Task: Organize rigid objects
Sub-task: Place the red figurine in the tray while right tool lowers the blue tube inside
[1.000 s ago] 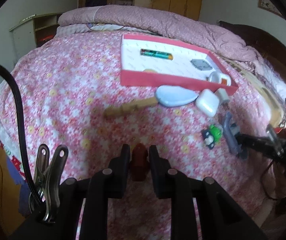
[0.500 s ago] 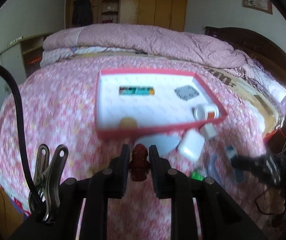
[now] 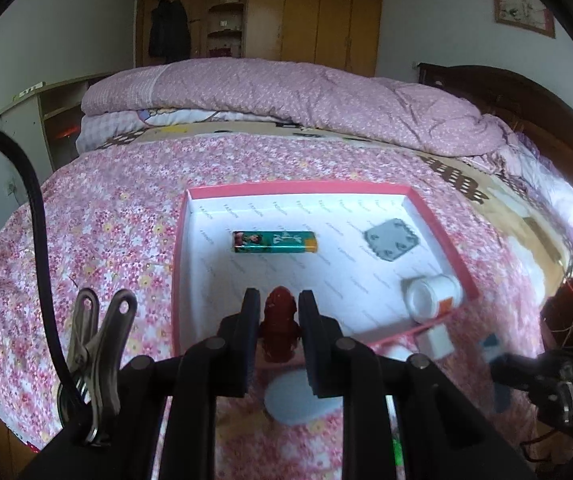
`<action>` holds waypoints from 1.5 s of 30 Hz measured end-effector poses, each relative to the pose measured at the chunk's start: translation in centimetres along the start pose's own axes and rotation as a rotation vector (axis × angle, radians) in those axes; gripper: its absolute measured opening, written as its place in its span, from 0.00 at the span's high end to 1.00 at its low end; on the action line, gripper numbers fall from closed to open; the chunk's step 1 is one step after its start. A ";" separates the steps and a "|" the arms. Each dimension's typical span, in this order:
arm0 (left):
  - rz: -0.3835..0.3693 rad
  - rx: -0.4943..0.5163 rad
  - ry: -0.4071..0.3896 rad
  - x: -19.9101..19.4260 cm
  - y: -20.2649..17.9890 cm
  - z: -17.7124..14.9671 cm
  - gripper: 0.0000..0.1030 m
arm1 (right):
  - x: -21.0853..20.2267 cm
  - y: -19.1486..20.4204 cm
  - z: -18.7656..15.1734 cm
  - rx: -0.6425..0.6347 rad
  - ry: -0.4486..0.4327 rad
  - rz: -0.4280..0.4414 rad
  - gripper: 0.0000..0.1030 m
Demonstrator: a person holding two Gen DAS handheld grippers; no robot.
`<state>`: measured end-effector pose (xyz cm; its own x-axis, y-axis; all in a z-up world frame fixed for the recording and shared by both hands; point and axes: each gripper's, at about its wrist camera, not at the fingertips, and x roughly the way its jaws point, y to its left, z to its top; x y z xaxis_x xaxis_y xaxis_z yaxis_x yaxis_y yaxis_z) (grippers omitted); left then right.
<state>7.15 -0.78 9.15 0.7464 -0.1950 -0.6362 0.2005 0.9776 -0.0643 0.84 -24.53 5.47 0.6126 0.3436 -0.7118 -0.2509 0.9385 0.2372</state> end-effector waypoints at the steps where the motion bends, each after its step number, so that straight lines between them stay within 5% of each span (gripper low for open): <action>1: 0.002 -0.006 0.007 0.4 0.2 0.1 0.80 | 0.0 -0.2 0.3 0.003 -0.001 -0.002 0.89; 19: 0.027 -0.020 0.078 5.9 0.4 1.5 0.80 | 1.7 -1.3 3.3 -0.007 -0.018 -0.061 0.89; 24: 0.033 -0.028 0.064 5.2 0.8 0.9 0.63 | 1.9 -1.1 3.3 -0.013 -0.023 -0.064 0.89; 45: -0.001 -0.110 0.060 1.2 1.1 -0.9 0.58 | 4.9 -2.2 9.3 -0.039 -0.057 -0.168 0.89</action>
<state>7.66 0.12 7.65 0.7066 -0.1940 -0.6805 0.1277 0.9808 -0.1471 11.36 -24.63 7.65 0.6895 0.1845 -0.7004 -0.1696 0.9813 0.0915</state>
